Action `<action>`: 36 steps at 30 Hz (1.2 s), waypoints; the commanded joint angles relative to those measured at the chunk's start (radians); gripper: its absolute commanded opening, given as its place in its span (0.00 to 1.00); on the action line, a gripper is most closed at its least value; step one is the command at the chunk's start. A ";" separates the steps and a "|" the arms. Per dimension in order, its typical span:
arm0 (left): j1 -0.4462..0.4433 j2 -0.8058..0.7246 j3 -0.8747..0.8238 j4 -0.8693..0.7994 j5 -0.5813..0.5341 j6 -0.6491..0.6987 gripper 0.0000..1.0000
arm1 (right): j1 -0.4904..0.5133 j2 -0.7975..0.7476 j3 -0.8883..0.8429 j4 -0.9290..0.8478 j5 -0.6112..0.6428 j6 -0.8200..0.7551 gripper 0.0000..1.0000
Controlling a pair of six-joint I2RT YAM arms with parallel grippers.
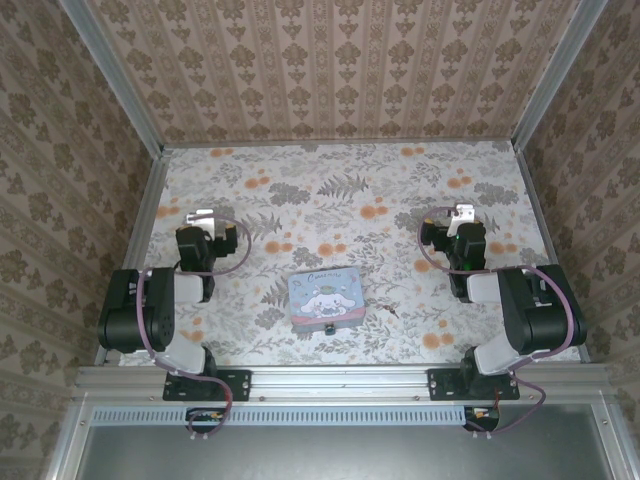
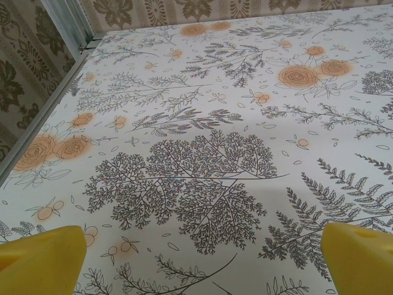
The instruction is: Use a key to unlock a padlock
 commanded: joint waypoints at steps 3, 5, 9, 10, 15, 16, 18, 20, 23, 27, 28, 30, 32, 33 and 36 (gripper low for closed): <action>0.030 -0.006 0.025 -0.015 0.108 0.003 1.00 | -0.005 0.005 0.022 -0.014 -0.024 -0.012 1.00; 0.026 -0.005 0.026 -0.017 0.100 0.004 1.00 | -0.007 0.005 0.024 -0.017 -0.028 -0.011 1.00; 0.029 -0.005 0.026 -0.017 0.118 0.006 1.00 | -0.012 0.004 0.023 -0.016 -0.036 -0.008 1.00; 0.029 -0.006 0.025 -0.016 0.122 0.006 1.00 | -0.013 0.003 0.021 -0.011 -0.041 -0.008 1.00; 0.004 -0.069 0.044 -0.092 0.065 0.020 0.96 | -0.013 -0.129 0.030 -0.136 -0.001 0.003 0.99; -0.001 -0.097 0.056 -0.140 0.041 0.017 0.96 | -0.013 -0.179 0.033 -0.176 0.000 0.004 0.99; -0.007 -0.141 0.088 -0.232 0.002 0.009 0.96 | -0.012 -0.248 0.067 -0.310 0.007 0.034 1.00; -0.011 -0.190 0.133 -0.347 -0.014 -0.006 0.96 | -0.013 -0.298 0.099 -0.404 -0.010 0.097 1.00; -0.026 -0.241 0.239 -0.589 -0.039 -0.092 0.95 | -0.012 -0.363 0.125 -0.496 -0.110 0.195 0.99; -0.076 -0.271 0.375 -0.868 0.004 -0.250 0.95 | -0.011 -0.414 0.141 -0.614 -0.266 0.335 0.99; -0.103 -0.273 0.394 -0.915 0.017 -0.286 0.94 | -0.011 -0.419 0.139 -0.631 -0.316 0.365 0.98; -0.176 -0.276 0.421 -0.978 0.032 -0.315 0.94 | -0.001 -0.415 0.147 -0.694 -0.369 0.423 0.95; -0.263 -0.274 0.444 -1.041 0.014 -0.336 0.95 | 0.020 -0.401 0.148 -0.732 -0.442 0.455 0.91; -0.310 -0.272 0.448 -1.060 0.008 -0.351 0.95 | 0.040 -0.390 0.151 -0.760 -0.462 0.463 0.90; -0.418 -0.275 0.437 -1.111 0.015 -0.423 0.94 | 0.113 -0.373 0.152 -0.822 -0.513 0.481 0.85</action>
